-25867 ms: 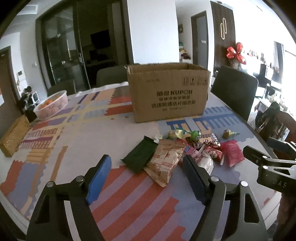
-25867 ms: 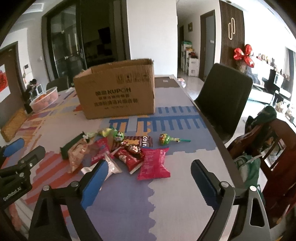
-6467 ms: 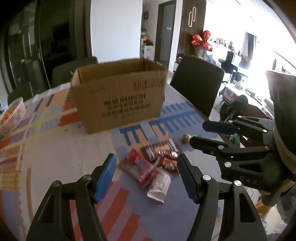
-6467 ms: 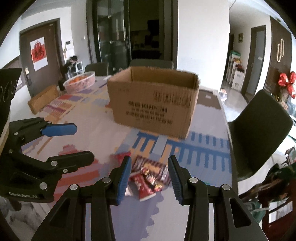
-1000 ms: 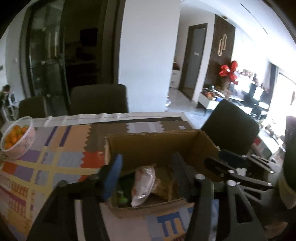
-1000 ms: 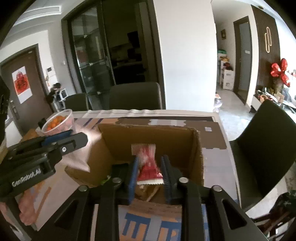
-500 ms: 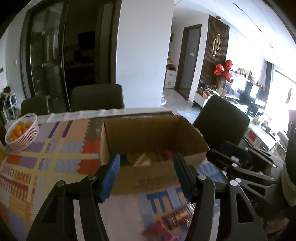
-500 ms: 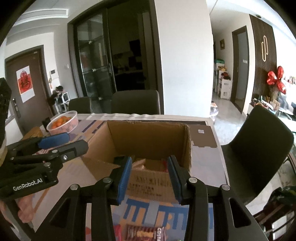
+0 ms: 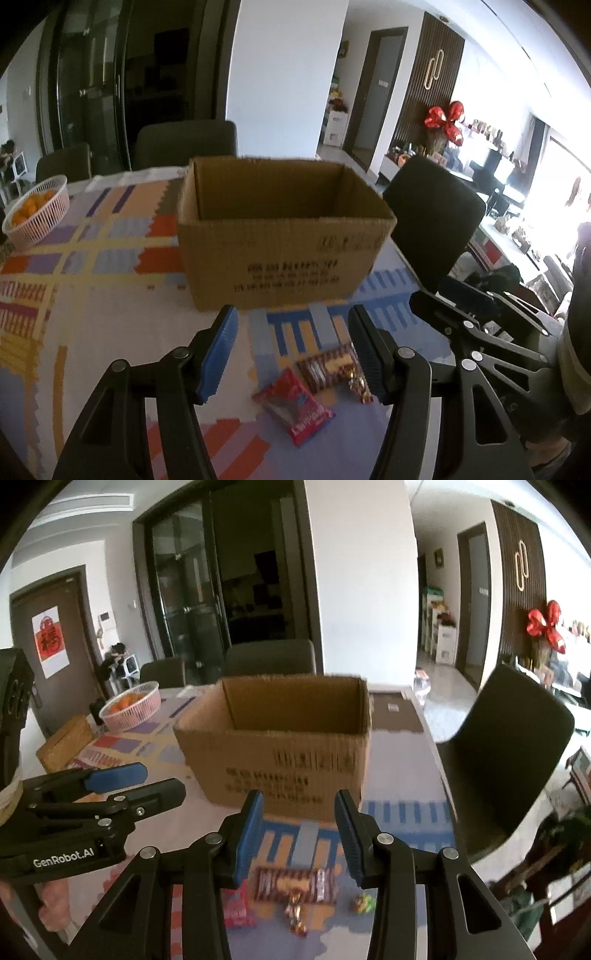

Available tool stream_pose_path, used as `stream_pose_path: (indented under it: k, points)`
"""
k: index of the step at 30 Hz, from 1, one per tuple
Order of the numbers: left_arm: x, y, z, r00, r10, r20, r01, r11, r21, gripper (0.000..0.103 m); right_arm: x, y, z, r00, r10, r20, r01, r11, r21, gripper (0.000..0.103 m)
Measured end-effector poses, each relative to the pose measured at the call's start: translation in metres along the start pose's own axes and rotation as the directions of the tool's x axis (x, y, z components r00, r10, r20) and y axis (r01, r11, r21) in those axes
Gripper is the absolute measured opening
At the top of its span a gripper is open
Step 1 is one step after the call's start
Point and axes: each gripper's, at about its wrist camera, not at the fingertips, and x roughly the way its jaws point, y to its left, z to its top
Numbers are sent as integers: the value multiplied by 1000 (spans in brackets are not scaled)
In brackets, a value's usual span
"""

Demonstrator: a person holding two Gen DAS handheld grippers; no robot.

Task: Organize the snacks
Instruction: 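Move both tools back toward the remaining snacks, then grasp the red biscuit packet with the left tool while the right tool grasps the gold-wrapped candy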

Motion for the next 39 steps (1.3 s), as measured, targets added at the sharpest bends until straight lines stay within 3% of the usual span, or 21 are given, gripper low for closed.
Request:
stream_pose_path:
  k: [12,22,39]
  points:
    - [35,0,-42,989,6,-149,-8,1000,-15,61,17,-8,-53,991,15,-135,-10,999,40,41]
    - [68,5,-68,963,-4,-271,-11,998,-55,62,41,-12,-88,968,26,-248,-11,998,63,41]
    - [109,13,-83,937,26,-349,-74,989,-126,62,70,-14,-113,937,58,-344,-28,995,91,41]
